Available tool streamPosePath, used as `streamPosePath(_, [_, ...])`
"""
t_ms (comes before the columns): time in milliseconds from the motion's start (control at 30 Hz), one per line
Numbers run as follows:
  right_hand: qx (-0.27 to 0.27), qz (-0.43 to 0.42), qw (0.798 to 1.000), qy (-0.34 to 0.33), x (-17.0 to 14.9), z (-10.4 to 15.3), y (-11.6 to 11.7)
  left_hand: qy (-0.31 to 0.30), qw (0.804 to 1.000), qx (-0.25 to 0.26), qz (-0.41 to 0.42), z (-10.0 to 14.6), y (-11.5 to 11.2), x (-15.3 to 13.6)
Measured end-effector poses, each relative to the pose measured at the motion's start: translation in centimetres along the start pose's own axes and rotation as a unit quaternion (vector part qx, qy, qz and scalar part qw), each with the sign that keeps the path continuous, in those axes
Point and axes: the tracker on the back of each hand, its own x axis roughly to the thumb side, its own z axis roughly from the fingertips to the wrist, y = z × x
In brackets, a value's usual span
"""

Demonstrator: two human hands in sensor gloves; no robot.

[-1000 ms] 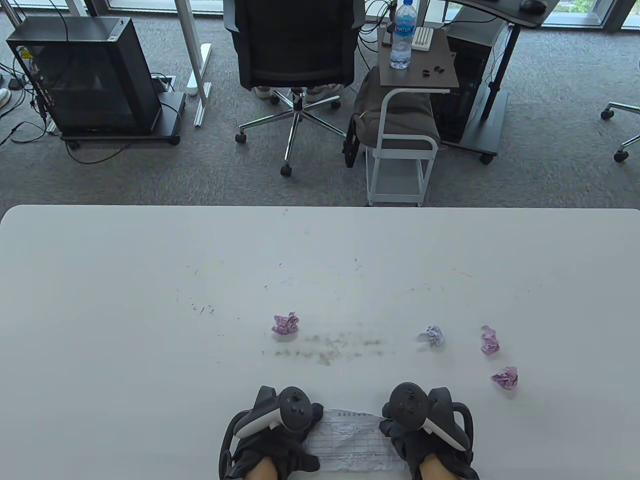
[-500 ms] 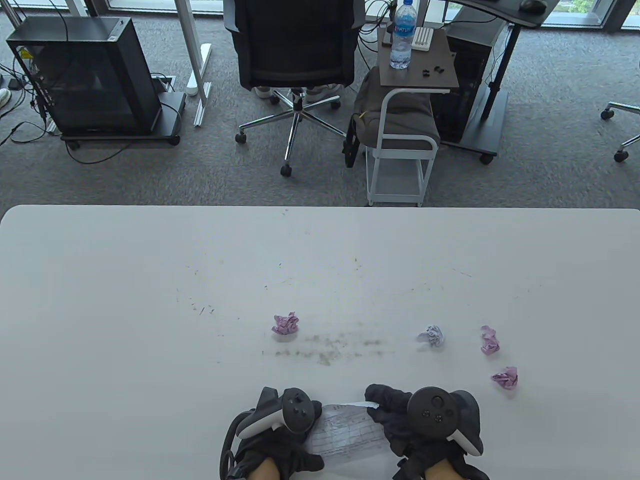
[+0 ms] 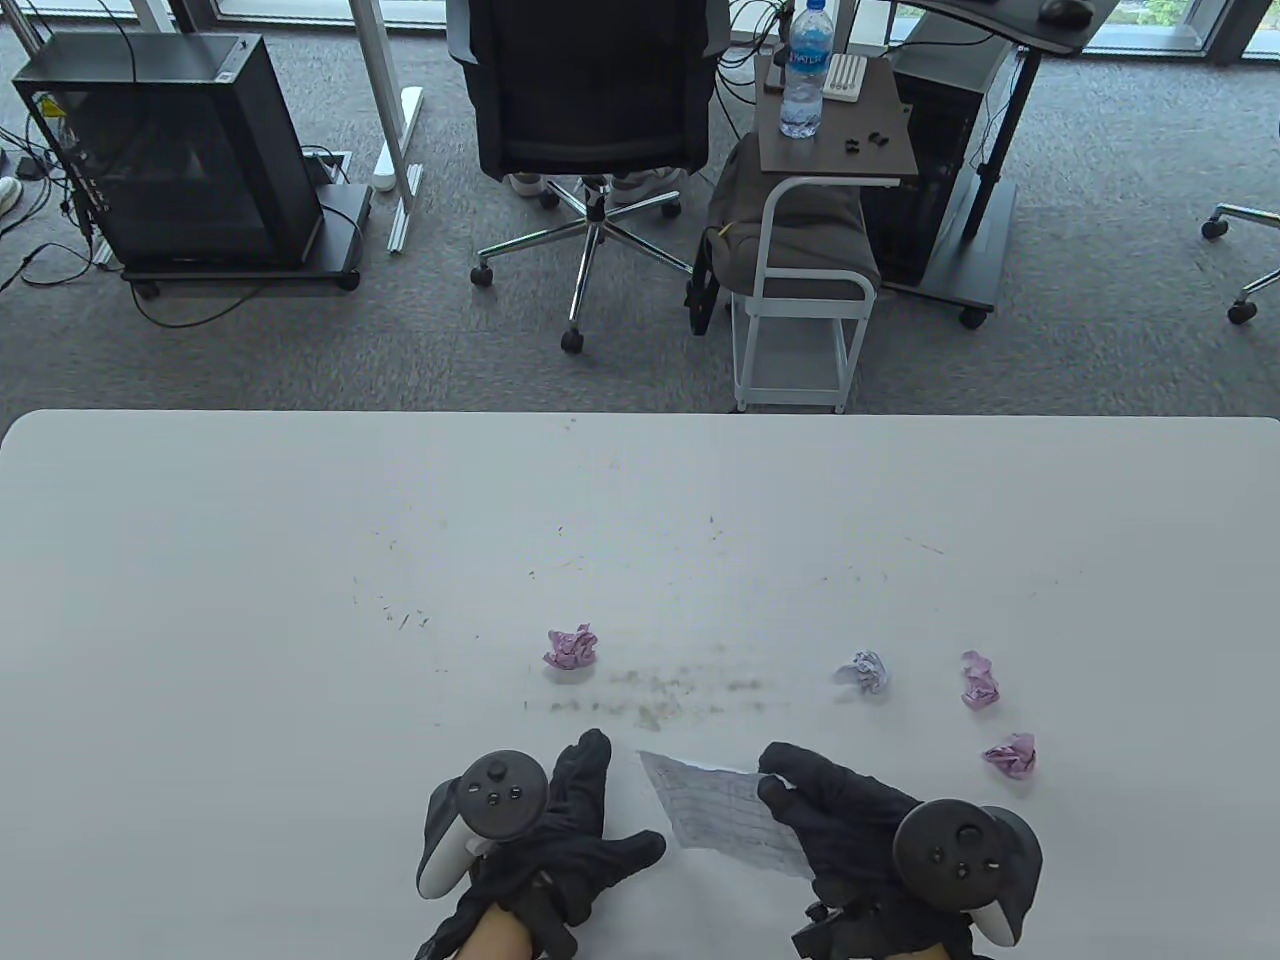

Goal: Flatten crumpled invoices and stack

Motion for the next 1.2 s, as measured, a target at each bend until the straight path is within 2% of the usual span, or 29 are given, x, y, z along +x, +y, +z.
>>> streamPosePath(67, [-0.019, -0.091, 0.995, 0.036, -0.9, 0.0, -0.5, -0.025, 0.998, -0.001, 0.063, -0.2, -0.3, 0.4])
streamPosePath(200, [0.006, -0.244, 0.967, 0.075, -2.3, 0.1, -0.6, -0.042, 0.987, -0.029, 0.153, -0.8, -1.3, 0.2])
streamPosePath(300, [0.000, -0.255, 0.962, 0.093, -2.9, 0.0, -0.4, -0.073, 0.971, -0.043, 0.222, -0.8, -1.4, 0.7])
streamPosePath(367, [0.005, -0.225, 0.969, 0.098, -3.3, 0.0, -0.5, -0.093, 0.968, -0.012, 0.233, -0.4, -1.0, 1.0])
streamPosePath(467, [0.008, -0.173, 0.979, 0.112, -3.9, 0.1, -0.3, -0.121, 0.975, 0.066, 0.176, 0.3, 0.4, 1.6])
streamPosePath(667, [0.027, -0.111, 0.987, 0.111, -4.0, 0.0, 0.6, -0.111, 0.986, 0.126, 0.011, 1.1, 1.5, 2.5])
streamPosePath(733, [0.023, -0.056, 0.993, 0.105, -3.7, 0.0, 0.6, -0.104, 0.986, 0.119, -0.052, 1.1, 1.2, 2.9])
streamPosePath(833, [0.043, 0.006, 0.992, 0.115, -3.6, -0.2, 1.0, -0.083, 0.989, 0.078, -0.090, 0.8, 0.3, 2.9])
streamPosePath(967, [0.099, 0.100, 0.983, 0.116, -3.4, -0.5, 1.6, -0.041, 0.985, 0.046, -0.162, 0.4, -0.8, 2.9])
streamPosePath(1067, [0.131, 0.131, 0.974, 0.132, -3.2, -0.7, 2.3, -0.034, 0.980, 0.012, -0.198, 0.1, -1.5, 3.6])
streamPosePath(1200, [0.147, 0.200, 0.959, 0.136, -3.0, -1.7, 3.4, 0.009, 0.971, -0.018, -0.237, -0.5, -1.7, 4.5])
